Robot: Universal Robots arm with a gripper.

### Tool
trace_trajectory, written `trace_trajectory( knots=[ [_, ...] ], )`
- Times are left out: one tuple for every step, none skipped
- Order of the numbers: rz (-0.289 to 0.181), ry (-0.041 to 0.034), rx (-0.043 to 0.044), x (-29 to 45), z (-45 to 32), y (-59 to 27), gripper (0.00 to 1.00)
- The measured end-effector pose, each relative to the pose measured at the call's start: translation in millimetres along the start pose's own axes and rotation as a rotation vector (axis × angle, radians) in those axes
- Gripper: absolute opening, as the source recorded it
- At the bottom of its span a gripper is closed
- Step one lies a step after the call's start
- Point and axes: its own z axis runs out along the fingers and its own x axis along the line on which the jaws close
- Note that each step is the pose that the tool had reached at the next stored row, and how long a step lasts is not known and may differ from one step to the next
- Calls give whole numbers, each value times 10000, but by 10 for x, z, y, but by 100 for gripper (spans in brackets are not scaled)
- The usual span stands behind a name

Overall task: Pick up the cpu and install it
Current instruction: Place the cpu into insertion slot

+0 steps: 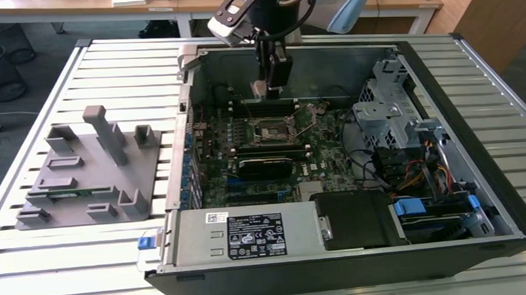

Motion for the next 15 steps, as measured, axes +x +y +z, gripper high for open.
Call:
trace_trajectory(
  knots=[
    [4, 2, 1, 3, 11, 13, 54],
    [3, 7, -2, 6, 23, 22, 54],
    [4, 7, -2, 9, 36, 28, 54],
    [10, 7, -2, 12, 51, 30, 54],
    [44, 7, 0, 16, 67, 32, 54],
    [141, 7, 4, 16, 80, 34, 54],
    [270, 7, 9, 17, 92, 34, 54],
    [381, 7, 13, 17, 103, 36, 54],
    [427, 5, 16, 21, 113, 44, 54],
    [434, 5, 17, 27, 128, 56, 54],
    [435, 7, 16, 31, 144, 74, 54],
    [435, 7, 16, 38, 157, 89, 54],
    [435, 7, 16, 44, 170, 98, 54],
    [435, 7, 17, 50, 183, 109, 54],
    [435, 7, 17, 56, 195, 120, 54]
  ],
)
